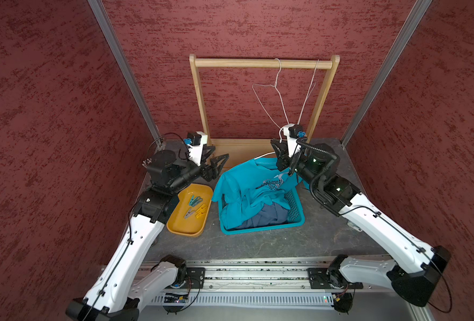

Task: Remove the clothespins securing t-shirts to the hanger
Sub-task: Adjust the hanger.

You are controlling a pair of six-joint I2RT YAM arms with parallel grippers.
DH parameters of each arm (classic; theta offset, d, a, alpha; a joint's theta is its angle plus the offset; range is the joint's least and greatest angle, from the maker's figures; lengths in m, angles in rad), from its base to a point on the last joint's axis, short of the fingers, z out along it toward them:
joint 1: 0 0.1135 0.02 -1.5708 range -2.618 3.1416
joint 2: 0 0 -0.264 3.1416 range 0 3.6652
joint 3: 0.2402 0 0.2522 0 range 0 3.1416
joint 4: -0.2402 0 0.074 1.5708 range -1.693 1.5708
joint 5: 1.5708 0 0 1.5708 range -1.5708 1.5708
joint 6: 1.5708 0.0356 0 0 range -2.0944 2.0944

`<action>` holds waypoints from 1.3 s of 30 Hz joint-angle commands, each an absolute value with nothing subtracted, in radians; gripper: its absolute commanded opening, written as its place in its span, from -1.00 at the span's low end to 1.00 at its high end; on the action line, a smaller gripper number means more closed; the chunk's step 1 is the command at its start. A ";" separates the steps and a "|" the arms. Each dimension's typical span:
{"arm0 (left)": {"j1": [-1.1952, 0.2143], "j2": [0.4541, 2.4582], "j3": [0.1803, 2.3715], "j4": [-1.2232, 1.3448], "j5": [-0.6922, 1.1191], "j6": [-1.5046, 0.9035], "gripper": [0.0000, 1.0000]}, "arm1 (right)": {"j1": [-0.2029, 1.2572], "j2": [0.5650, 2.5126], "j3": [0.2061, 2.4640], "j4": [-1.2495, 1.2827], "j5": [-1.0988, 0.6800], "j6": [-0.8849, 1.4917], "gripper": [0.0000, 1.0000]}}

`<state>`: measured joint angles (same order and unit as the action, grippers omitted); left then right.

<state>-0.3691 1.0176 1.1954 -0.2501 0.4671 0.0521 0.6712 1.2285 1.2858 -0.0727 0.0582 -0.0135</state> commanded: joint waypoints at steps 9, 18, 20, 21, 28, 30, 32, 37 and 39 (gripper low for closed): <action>-0.603 1.305 1.424 -0.350 0.526 0.314 0.30 | 0.669 1.229 1.328 -0.050 0.010 0.022 -1.00; -0.612 1.386 1.460 -0.383 0.484 0.347 0.11 | 0.669 1.229 1.316 -0.036 -0.069 0.013 -1.00; -0.611 1.384 1.450 -0.395 0.466 0.371 -0.12 | 0.669 1.229 1.315 -0.020 -0.125 0.011 -1.00; -0.609 1.379 1.442 -0.399 0.461 0.380 -0.22 | 0.669 1.226 1.313 -0.009 -0.148 0.012 -1.00; -0.516 1.306 1.388 -0.399 0.562 0.399 -1.00 | 0.669 1.201 1.303 0.060 -0.304 0.010 -0.56; -0.458 1.275 1.373 -0.376 0.638 0.374 -1.00 | 0.669 1.195 1.319 0.047 -0.310 0.004 -0.26; -0.401 1.240 1.363 -0.345 0.701 0.349 -1.00 | 0.668 1.183 1.342 0.040 -0.304 -0.011 -0.04; -0.317 1.186 1.396 -0.352 0.788 0.367 -1.00 | 0.669 1.144 1.411 0.026 -0.290 -0.033 0.13; -0.290 1.172 1.412 -0.364 0.829 0.379 -1.00 | 0.669 1.125 1.440 0.013 -0.288 -0.038 0.16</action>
